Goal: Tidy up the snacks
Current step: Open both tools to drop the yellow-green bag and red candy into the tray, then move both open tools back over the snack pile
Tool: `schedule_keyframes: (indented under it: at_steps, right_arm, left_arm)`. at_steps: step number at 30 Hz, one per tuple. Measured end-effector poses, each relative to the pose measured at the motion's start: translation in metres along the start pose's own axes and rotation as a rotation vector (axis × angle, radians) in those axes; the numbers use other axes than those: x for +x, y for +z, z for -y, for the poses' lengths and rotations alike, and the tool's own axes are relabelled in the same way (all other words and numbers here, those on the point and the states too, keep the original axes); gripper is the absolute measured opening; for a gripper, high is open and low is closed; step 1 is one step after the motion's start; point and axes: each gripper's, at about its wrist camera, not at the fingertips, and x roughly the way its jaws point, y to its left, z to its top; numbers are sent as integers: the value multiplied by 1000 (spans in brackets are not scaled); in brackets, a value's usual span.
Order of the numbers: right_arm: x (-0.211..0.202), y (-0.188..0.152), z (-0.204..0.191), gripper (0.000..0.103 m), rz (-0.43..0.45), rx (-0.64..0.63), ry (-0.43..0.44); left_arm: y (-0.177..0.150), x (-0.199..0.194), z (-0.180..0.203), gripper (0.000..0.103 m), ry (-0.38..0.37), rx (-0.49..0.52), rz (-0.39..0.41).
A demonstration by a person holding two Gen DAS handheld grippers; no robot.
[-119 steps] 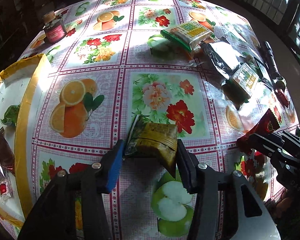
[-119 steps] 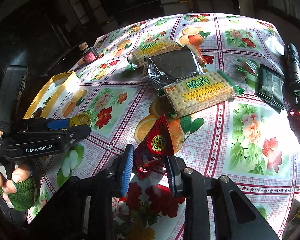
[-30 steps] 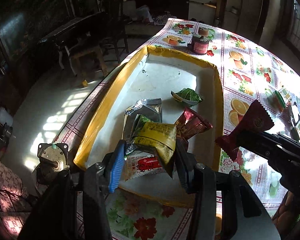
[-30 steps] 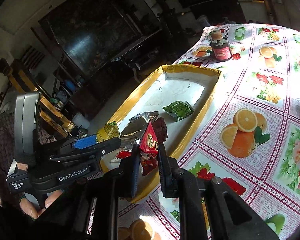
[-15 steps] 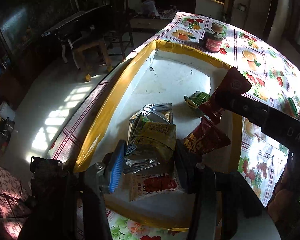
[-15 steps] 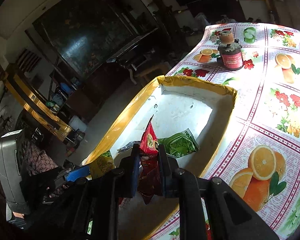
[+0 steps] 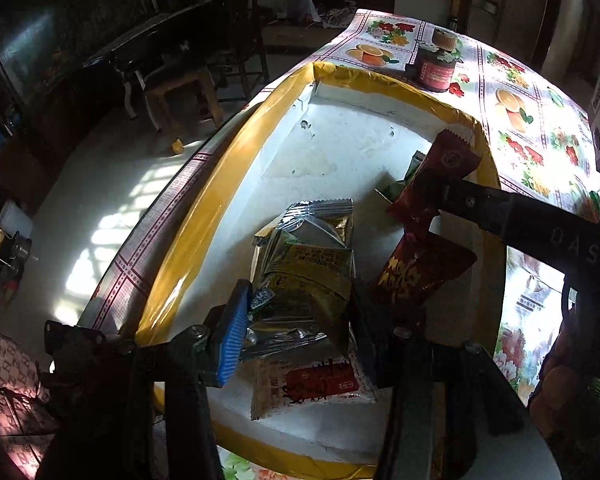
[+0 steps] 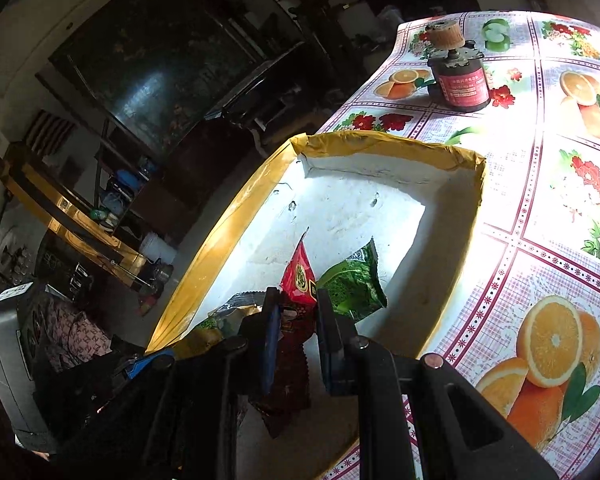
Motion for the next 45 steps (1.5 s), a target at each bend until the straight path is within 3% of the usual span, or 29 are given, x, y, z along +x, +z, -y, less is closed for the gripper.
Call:
schedule_keyframes:
  at_steps: [9,12,20,29,45]
  right_arm:
    - [-7,-2,-3,23,-5,-10,-38]
    - [-13,-4,-7,34,4,-22,-59]
    - [-44,-18,-3,36,53,0,-45]
    - [-105,-47,23,44,136,56,-102]
    - [-218,-122,101,52,281,260,-278]
  left_arm:
    - [-1,-16,-3,60,-12,0,32]
    - [-3,-26,-3,63,-16,-2,52]
    - [-8,-46,4,67,-8,10,90]
    - [-11,-65,24,69,-26,30,120]
    - [-28,-81,100,73,-98,179,117]
